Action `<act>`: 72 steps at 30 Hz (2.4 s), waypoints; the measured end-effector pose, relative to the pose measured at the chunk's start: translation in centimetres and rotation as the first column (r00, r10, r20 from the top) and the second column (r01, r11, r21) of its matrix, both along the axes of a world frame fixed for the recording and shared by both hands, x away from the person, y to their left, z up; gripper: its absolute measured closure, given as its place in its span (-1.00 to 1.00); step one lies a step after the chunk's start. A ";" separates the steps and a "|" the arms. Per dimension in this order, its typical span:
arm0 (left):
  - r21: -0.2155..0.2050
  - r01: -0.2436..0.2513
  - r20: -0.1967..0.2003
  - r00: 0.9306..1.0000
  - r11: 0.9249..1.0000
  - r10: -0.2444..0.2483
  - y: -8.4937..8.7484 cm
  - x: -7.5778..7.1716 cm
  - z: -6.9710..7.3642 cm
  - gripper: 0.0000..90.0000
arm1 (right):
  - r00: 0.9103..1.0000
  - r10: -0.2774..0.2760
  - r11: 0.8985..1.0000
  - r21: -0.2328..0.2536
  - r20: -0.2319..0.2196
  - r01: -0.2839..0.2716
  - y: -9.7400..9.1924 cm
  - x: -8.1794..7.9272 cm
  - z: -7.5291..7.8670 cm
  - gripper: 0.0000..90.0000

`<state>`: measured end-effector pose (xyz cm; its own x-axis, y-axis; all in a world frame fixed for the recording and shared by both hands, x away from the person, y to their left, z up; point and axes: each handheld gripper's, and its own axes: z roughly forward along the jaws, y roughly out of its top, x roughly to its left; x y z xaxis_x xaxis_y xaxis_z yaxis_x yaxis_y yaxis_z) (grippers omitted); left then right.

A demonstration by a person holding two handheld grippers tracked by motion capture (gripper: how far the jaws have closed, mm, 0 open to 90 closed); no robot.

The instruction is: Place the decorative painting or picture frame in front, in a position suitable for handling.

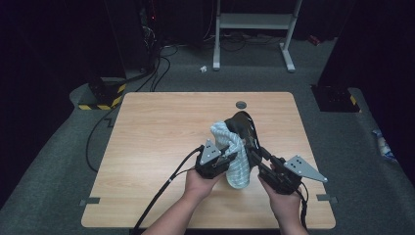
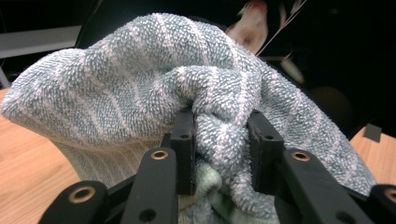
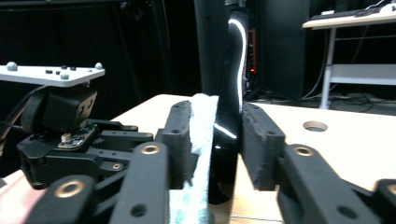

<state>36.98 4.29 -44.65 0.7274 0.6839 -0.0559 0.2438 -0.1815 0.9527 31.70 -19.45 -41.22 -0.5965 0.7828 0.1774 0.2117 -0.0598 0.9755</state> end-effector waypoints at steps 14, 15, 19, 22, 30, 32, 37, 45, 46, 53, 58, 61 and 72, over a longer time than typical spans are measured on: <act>-0.010 0.016 0.023 1.000 1.000 -0.016 -0.5 -0.5 0.9 0.52 | 0.996 0.089 0.996 0.031 -0.031 -0.088 -0.7 -0.4 -0.7 0.01; -0.010 0.015 0.024 1.000 1.000 -0.015 -0.5 -0.5 0.9 0.52 | 0.996 0.084 0.996 0.025 -0.025 -0.083 -0.8 -0.4 -0.7 0.03; -0.007 0.014 0.027 1.000 1.000 -0.014 -0.5 -0.5 0.9 0.52 | 0.997 0.075 0.997 0.012 -0.010 -0.074 -1.3 -0.6 -0.4 0.12; -0.007 0.013 0.027 1.000 1.000 -0.013 -0.5 -0.5 0.8 0.52 | 0.998 0.066 0.998 0.007 -0.002 -0.066 -1.8 -0.9 0.1 0.14; -0.004 0.009 0.024 1.000 1.000 -0.008 -0.3 -0.6 0.6 0.52 | 1.000 -0.009 1.000 0.008 0.013 0.009 -3.6 -0.7 0.8 0.41; -0.006 0.009 0.024 1.000 1.000 -0.008 -0.3 -0.6 0.6 0.51 | 0.999 -0.039 0.999 0.000 0.009 0.039 -3.9 -0.4 0.6 0.64; -0.016 0.010 0.023 1.000 1.000 -0.010 -0.3 -0.6 0.8 0.51 | 0.995 -0.095 0.992 -0.085 -0.005 0.094 -3.5 0.7 -0.2 0.97; -0.024 0.023 0.038 0.999 0.999 -0.022 -0.6 -0.9 1.4 0.52 | 0.998 -0.067 0.988 -0.140 -0.015 0.064 -1.7 1.7 -0.9 0.98; -0.027 0.026 0.039 0.999 0.999 -0.025 -0.7 -1.0 1.6 0.51 | 0.998 -0.065 0.988 -0.144 -0.016 0.062 -1.5 1.7 -0.9 0.98; -0.033 0.043 0.064 0.997 0.999 -0.041 -1.1 -1.4 2.6 0.51 | 0.999 -0.048 0.987 -0.157 -0.013 0.046 -1.0 1.6 -1.2 0.98; -0.028 0.050 0.083 0.995 0.998 -0.048 -1.5 -1.4 3.5 0.51 | 0.999 -0.049 0.987 -0.152 -0.018 0.045 -1.1 1.5 -1.3 0.98; -0.026 0.052 0.091 0.995 0.998 -0.049 -1.6 -1.4 3.8 0.51 | 0.999 -0.047 0.988 -0.149 -0.019 0.044 -1.2 1.5 -1.3 0.98; 0.010 0.033 0.043 0.999 0.999 -0.033 -1.2 -1.2 1.1 0.51 | 0.999 -0.043 0.990 -0.137 -0.010 0.041 -1.3 1.2 -1.1 0.98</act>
<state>35.80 3.09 -43.53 0.7512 0.6598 -0.0182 0.1967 -0.1975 0.9604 32.90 -20.79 -42.32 -0.5612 0.8244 0.0740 0.2240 0.0652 0.9724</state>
